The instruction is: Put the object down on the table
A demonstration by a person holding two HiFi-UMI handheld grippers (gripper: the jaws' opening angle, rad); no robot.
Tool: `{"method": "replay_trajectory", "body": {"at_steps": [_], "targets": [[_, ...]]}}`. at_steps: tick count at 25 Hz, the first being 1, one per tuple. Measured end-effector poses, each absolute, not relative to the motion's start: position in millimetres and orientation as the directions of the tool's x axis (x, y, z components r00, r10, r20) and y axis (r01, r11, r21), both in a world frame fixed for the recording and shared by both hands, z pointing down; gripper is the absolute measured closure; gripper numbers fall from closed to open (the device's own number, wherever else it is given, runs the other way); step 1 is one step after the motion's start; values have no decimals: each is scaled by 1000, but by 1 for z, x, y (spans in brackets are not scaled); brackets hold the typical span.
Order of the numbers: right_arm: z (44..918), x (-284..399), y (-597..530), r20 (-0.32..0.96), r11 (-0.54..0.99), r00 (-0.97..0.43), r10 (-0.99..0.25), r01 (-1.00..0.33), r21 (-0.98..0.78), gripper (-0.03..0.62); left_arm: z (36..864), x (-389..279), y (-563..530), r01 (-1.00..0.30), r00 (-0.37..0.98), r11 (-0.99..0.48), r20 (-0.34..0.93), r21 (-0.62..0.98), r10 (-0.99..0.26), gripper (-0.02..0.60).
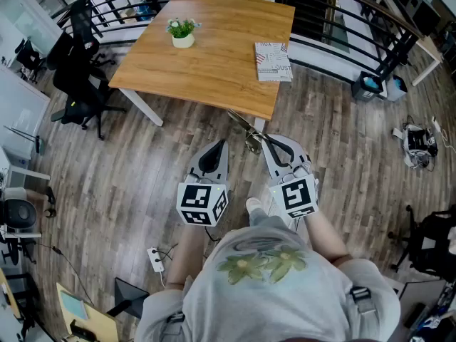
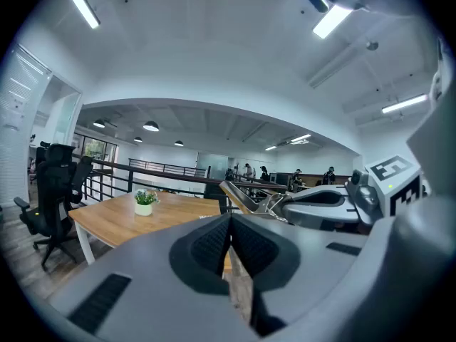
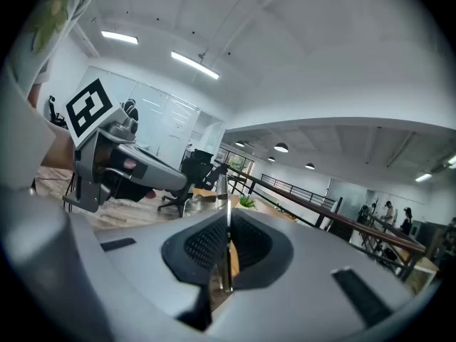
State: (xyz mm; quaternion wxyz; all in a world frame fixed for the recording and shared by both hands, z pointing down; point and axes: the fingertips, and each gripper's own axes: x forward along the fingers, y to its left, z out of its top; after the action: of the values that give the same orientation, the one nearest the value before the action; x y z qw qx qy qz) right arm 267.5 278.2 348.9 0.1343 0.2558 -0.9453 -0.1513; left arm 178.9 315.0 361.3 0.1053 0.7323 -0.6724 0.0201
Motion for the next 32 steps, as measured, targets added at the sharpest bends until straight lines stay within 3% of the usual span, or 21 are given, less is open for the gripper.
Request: {"method": "replay_trajectory", "body": {"at_steps": [13,32], "targets": [[356,268,204,163,851,-863,-479,-410,327,582,369,187,258,-992,44,-21,188,121,-981,566],[393,171,92,246,870,-850,-466,-390,300,580,406,80,146,-988,28,11,251,152,-968,566]]}}
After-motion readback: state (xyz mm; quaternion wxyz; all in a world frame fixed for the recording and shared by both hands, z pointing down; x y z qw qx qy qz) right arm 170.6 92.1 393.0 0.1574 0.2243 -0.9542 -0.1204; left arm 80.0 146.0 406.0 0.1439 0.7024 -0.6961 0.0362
